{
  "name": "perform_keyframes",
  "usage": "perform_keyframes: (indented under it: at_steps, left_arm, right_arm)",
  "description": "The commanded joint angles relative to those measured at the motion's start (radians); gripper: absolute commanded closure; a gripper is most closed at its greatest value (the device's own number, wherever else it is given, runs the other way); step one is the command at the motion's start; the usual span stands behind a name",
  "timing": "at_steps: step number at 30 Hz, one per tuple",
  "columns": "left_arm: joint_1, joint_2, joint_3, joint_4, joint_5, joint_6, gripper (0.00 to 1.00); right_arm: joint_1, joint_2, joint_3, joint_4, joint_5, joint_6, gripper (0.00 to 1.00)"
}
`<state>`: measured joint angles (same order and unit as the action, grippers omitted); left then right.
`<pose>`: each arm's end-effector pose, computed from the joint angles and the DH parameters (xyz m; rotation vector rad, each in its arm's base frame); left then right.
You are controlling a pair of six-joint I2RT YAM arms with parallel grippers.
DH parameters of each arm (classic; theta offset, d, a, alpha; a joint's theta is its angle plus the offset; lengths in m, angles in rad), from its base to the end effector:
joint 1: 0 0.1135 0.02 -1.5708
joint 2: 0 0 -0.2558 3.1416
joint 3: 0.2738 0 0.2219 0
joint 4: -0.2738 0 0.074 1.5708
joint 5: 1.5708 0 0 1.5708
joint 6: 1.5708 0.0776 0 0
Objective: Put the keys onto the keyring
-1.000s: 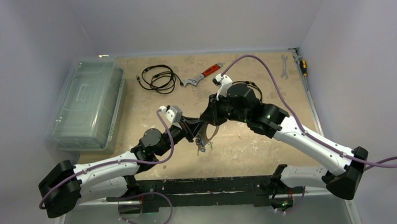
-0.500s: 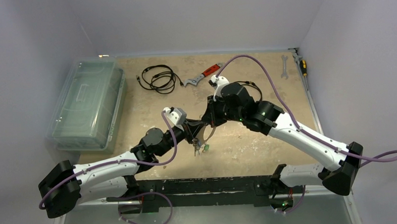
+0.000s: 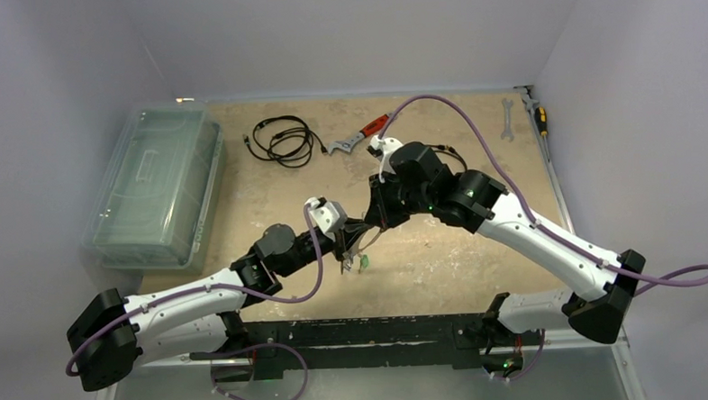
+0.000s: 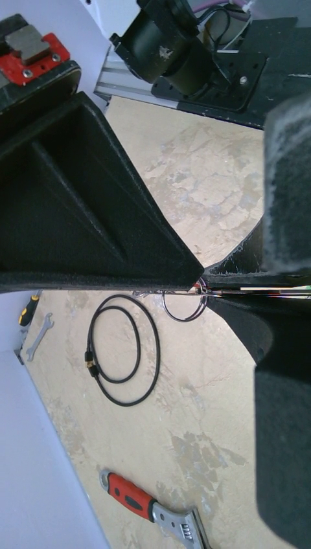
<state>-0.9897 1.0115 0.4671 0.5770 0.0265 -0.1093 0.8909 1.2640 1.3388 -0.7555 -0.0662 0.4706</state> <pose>0.1353 -0.2098 0.2759 0.7047 1.4444 -0.8852 0.1651 0.2124 0.3379 -0.5324 2.3161 0.7744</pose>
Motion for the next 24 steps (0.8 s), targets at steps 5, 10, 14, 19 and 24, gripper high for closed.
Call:
perform_keyframes:
  at_steps: [5,10,14,19,24]
  left_arm:
    - [0.000,-0.014,0.056,-0.023,0.058,0.133,1.00]
    - [0.000,-0.014,0.058,-0.050,0.073,0.179,1.00]
    - [-0.001,-0.018,0.052,-0.047,0.053,0.183,0.96]
    - [-0.001,-0.026,0.042,-0.037,0.057,0.184,0.87]
    - [-0.004,-0.033,0.030,-0.033,0.074,0.192,0.83]
  right_arm:
    - [0.006,0.035,0.091,-0.113,-0.094,-0.064,1.00]
    - [0.005,0.061,0.134,-0.175,-0.112,-0.093,1.00]
    - [0.003,0.085,0.175,-0.220,-0.135,-0.116,1.00]
    - [0.002,0.106,0.204,-0.268,-0.163,-0.140,1.00]
    - [0.000,0.119,0.226,-0.292,-0.180,-0.150,1.00]
